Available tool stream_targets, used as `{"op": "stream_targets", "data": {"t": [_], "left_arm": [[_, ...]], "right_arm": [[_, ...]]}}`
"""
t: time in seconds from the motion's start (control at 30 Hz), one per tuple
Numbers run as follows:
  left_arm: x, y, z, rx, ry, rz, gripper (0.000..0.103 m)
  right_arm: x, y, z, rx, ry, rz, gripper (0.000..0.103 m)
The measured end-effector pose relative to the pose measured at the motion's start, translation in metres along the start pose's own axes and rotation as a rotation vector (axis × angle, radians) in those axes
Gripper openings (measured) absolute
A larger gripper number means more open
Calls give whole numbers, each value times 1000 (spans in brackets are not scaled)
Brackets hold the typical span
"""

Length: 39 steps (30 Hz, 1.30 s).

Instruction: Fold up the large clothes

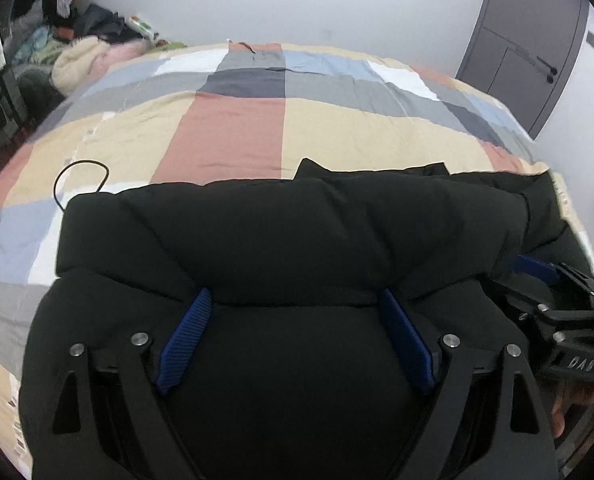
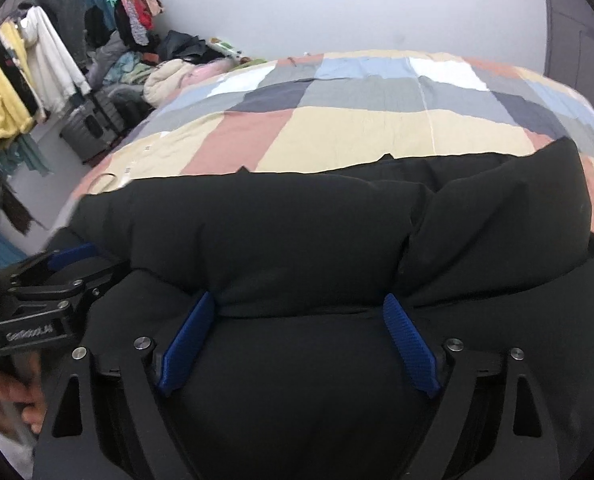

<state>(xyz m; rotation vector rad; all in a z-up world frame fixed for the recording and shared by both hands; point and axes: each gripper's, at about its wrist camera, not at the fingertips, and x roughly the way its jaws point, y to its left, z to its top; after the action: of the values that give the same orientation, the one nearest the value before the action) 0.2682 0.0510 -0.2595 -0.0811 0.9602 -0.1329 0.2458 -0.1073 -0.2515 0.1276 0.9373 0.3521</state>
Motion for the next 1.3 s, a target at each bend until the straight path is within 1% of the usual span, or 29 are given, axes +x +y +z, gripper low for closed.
{"op": "stream_targets", "data": {"t": [0.07, 0.13, 0.17, 0.2, 0.23, 0.27, 0.3, 0.33, 0.4, 0.47, 0.5, 0.57, 0.6, 0.63, 0.67, 0.7, 0.73, 0.77, 0.8, 0.83, 0.87, 0.9, 0.97, 1.07, 1.13, 1.17, 1.2, 1.23, 1.3], "left_arm": [[-11, 11, -1, -37, -9, -29, 88], [-30, 37, -3, -99, -38, -47, 96], [-35, 45, -4, -120, -52, -43, 103], [-43, 64, -6, -159, -73, -32, 103], [-45, 80, -7, -191, -76, -13, 103], [-45, 91, -8, -215, -67, 0, 103], [-42, 113, -11, -273, -40, 7, 103], [-38, 129, -14, -319, -24, -5, 103], [-27, 152, -21, -388, 10, -20, 103], [-14, 161, -27, -407, 45, -32, 103], [-10, 162, -29, -415, 58, -52, 103], [4, 161, -35, -454, 102, -132, 100], [4, 159, -35, -457, 99, -157, 93], [4, 156, -35, -460, 88, -181, 89], [4, 154, -33, -471, 83, -208, 75], [5, 152, -32, -490, 88, -238, 59], [3, 152, -30, -501, 87, -246, 50], [0, 151, -28, -496, 77, -242, 28], [-7, 150, -23, -480, 53, -238, 14], [-19, 148, -16, -458, 8, -230, 11], [-27, 148, -12, -452, -18, -227, 8], [-44, 147, -4, -438, -71, -228, 7], [-74, 146, 7, -404, -172, -237, 6], [-108, 144, 21, -372, -284, -250, 6], [-127, 144, 32, -368, -360, -258, 6], [-131, 145, 36, -362, -384, -251, 6], [-131, 145, 41, -350, -396, -227, 6], [-125, 145, 46, -339, -391, -198, 6], [-108, 143, 51, -323, -351, -152, 6]], "right_arm": [[-18, -11, 1, 29, -24, 44, 85], [-40, -32, 2, 78, -66, 54, 85], [-52, -47, 3, 101, -92, 46, 85], [-60, -58, 3, 115, -108, 27, 86], [-66, -73, 4, 134, -114, -7, 89], [-69, -87, 3, 158, -110, -35, 90], [-71, -105, 3, 196, -104, -52, 90], [-72, -125, 1, 245, -93, -62, 91], [-68, -155, -3, 333, -73, -53, 92], [-57, -177, -8, 397, -45, -29, 92], [-50, -184, -11, 414, -17, -12, 92], [-36, -195, -16, 465, 25, 33, 92], [-30, -199, -18, 495, 45, 87, 92], [-25, -201, -20, 512, 59, 140, 92], [-22, -197, -19, 507, 62, 164, 89], [-22, -194, -16, 489, 65, 178, 82], [-22, -188, -13, 462, 62, 201, 57], [-25, -183, -8, 443, 51, 214, 28], [-32, -178, -1, 419, 23, 220, 20], [-39, -174, 4, 397, -3, 208, 12], [-51, -167, 13, 359, -38, 170, 9], [-57, -162, 20, 333, -59, 147, 8], [-81, -148, 39, 263, -135, 112, 7], [-110, -134, 61, 207, -244, 105, 6], [-121, -132, 74, 214, -300, 111, 6], [-122, -132, 80, 222, -321, 112, 6], [-124, -133, 84, 221, -337, 106, 6], [-120, -132, 89, 204, -343, 78, 6], [-101, -131, 96, 178, -314, 22, 5]]}}
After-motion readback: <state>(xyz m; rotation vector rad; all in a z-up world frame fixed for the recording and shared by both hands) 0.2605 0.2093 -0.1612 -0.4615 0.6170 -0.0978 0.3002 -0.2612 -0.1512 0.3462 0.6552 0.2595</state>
